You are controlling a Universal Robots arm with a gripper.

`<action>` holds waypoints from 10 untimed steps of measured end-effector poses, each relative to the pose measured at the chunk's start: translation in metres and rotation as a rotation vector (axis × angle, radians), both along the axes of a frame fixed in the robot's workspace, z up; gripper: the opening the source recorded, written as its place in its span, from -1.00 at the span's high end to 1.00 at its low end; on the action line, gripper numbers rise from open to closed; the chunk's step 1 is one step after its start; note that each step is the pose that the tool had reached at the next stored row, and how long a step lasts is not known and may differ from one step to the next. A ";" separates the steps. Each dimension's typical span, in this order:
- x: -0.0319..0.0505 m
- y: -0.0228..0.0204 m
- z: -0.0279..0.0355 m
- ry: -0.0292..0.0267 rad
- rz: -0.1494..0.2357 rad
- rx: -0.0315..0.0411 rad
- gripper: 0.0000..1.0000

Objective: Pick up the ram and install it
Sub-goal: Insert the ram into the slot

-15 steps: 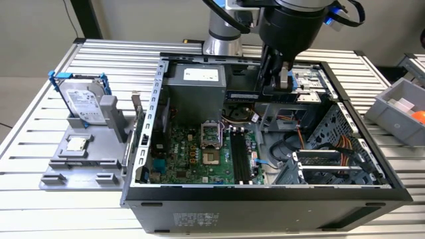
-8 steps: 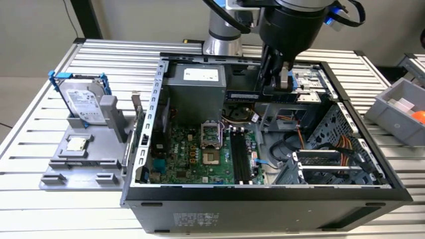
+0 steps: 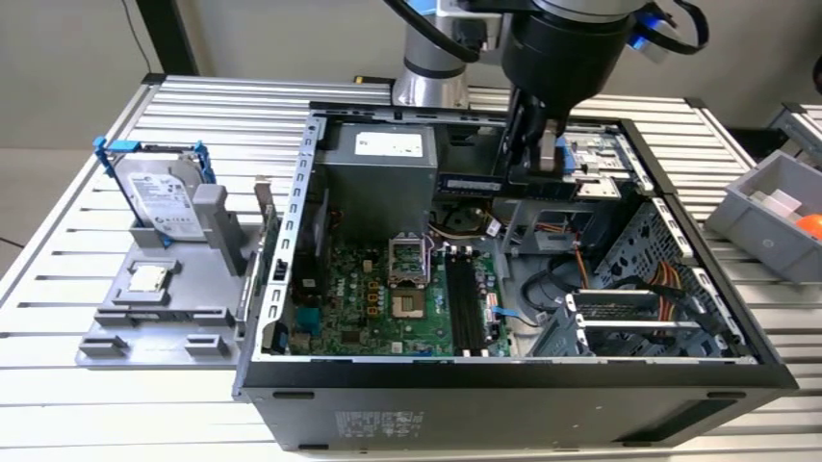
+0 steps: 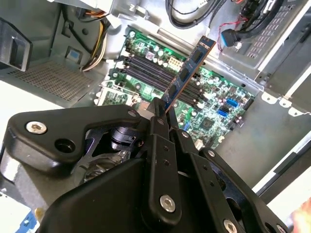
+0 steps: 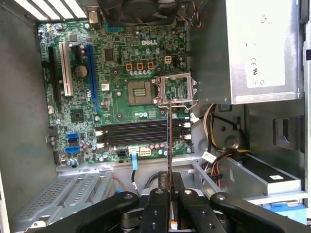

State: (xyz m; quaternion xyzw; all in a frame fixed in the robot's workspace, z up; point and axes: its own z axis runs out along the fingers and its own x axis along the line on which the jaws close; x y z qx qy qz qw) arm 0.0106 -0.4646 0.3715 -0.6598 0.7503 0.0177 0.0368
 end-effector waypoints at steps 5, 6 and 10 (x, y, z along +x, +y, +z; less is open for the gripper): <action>0.0000 0.0000 -0.0002 0.0000 -0.048 0.0000 1.00; 0.0000 0.0000 -0.0003 0.0000 -0.057 0.0000 1.00; -0.0001 0.0000 -0.0004 0.0000 -0.090 0.0000 1.00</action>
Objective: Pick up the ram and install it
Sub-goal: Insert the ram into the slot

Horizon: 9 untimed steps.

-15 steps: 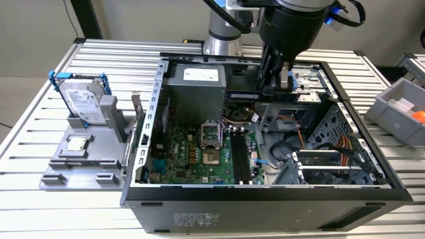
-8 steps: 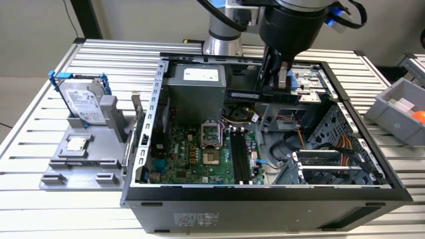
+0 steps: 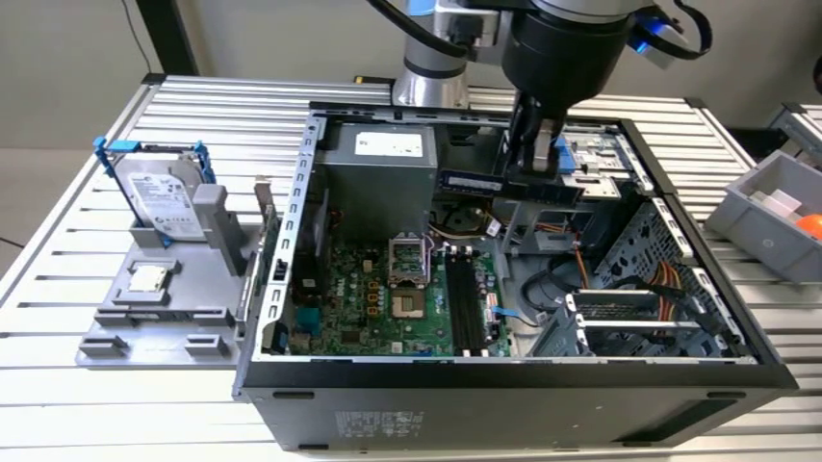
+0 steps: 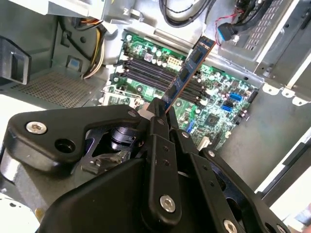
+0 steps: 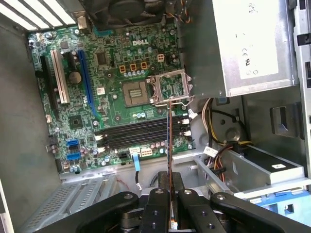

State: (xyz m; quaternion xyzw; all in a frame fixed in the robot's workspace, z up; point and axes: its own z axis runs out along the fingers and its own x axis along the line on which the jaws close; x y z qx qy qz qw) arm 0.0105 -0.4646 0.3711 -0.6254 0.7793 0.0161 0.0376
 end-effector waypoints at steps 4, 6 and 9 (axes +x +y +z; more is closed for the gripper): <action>0.0000 0.0000 -0.0004 0.0000 -0.035 0.0001 1.00; 0.0000 0.0000 -0.0005 -0.0001 -0.053 0.0000 1.00; -0.0001 0.0000 -0.0007 0.0000 -0.082 0.0000 1.00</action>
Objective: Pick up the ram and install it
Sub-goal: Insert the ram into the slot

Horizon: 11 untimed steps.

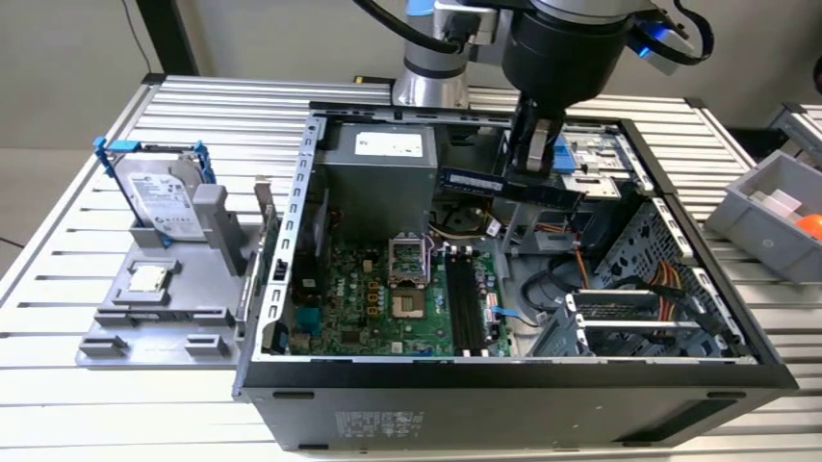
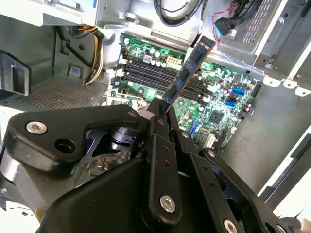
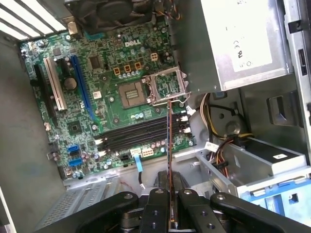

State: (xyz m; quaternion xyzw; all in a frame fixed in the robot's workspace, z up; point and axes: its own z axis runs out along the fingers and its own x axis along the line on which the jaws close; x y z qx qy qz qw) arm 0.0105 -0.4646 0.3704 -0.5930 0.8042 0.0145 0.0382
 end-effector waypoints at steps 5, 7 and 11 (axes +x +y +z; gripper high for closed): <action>-0.0001 0.0000 -0.0001 0.0000 -0.028 0.0000 1.00; -0.0001 0.0000 -0.0001 0.0000 -0.031 0.0000 1.00; -0.0001 0.0000 -0.0001 0.0000 -0.033 0.0000 1.00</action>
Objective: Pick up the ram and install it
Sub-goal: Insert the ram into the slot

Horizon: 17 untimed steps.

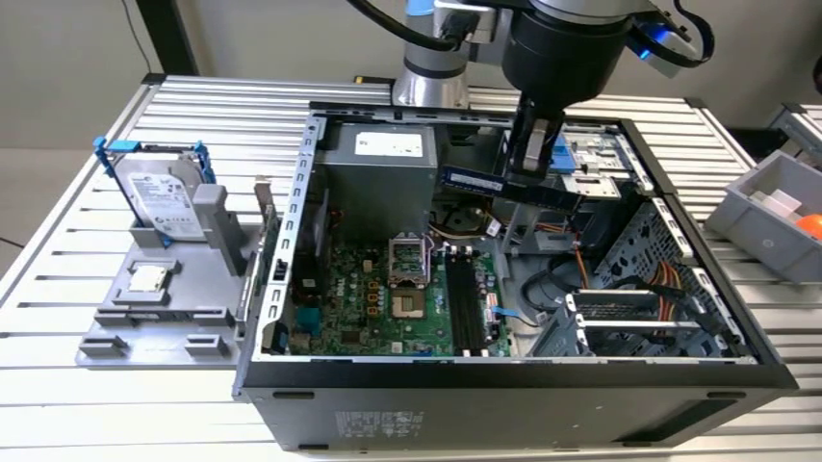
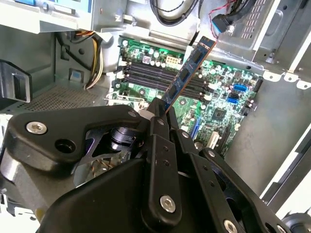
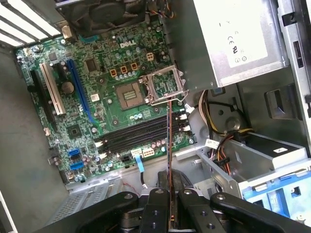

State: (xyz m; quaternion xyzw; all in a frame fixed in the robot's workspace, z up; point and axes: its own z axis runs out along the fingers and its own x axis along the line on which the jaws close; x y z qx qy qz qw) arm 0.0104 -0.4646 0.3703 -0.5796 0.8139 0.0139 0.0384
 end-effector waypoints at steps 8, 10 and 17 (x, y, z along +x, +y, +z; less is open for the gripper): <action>0.0000 0.0000 0.0000 0.0000 -0.043 0.0001 1.00; 0.0000 0.0000 0.0000 0.0000 -0.067 0.0000 1.00; -0.0002 0.0000 -0.0001 0.0000 -0.139 0.0000 1.00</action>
